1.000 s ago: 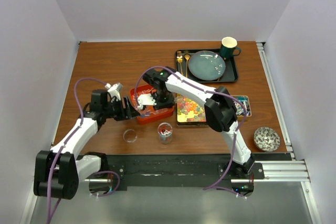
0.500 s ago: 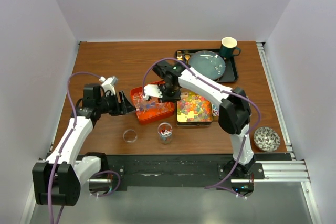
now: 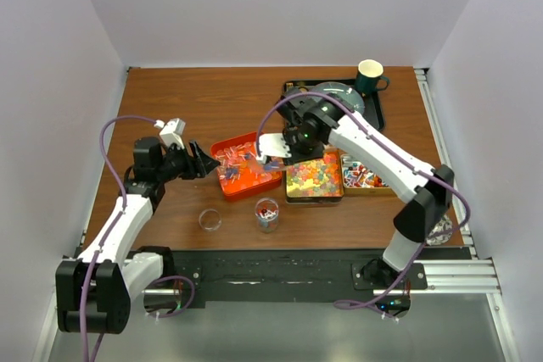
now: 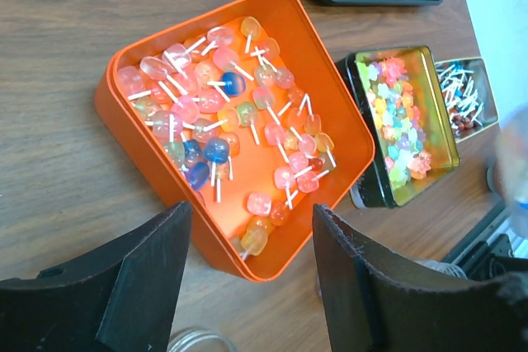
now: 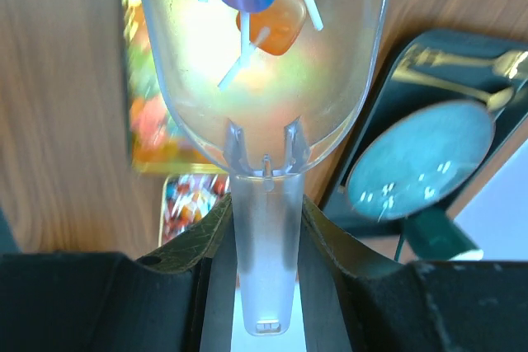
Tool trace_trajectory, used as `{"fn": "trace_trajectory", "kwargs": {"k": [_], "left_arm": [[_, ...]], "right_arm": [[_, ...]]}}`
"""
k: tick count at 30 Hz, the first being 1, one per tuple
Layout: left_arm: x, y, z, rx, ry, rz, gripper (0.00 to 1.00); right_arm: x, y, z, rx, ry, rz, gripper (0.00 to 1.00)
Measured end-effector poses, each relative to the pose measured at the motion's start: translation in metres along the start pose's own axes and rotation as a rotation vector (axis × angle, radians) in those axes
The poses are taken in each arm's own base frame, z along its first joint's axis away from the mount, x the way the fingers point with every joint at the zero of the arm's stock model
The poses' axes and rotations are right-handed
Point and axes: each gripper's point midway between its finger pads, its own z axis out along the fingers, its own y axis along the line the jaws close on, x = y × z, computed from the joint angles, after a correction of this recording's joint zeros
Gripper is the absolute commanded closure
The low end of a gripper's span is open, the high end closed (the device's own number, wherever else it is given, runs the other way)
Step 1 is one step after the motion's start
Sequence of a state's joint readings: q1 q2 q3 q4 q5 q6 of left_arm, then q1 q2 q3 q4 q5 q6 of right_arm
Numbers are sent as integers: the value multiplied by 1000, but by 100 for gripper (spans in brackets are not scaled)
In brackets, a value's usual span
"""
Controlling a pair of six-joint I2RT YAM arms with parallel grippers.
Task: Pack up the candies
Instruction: Place the fake candies in the packing bottle.
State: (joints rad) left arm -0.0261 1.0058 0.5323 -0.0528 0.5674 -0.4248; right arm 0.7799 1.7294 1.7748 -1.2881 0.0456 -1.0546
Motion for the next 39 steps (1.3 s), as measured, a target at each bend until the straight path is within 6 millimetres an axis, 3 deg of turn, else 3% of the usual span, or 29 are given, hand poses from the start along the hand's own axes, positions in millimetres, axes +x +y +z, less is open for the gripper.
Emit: {"fn": "trace_trajectory", "kwargs": {"k": [5, 9, 23, 39], "left_arm": [[-3, 3, 1, -3, -32, 12, 35], [-9, 3, -1, -8, -59, 25, 35], [-3, 14, -7, -38, -90, -2, 35], [-4, 16, -10, -41, -119, -42, 35]], "right_arm": [[23, 21, -15, -2, 84, -78, 100], [28, 29, -16, -5, 138, -142, 100], [7, 31, -26, 70, 231, -282, 100], [5, 37, -21, 103, 356, -363, 100]]}}
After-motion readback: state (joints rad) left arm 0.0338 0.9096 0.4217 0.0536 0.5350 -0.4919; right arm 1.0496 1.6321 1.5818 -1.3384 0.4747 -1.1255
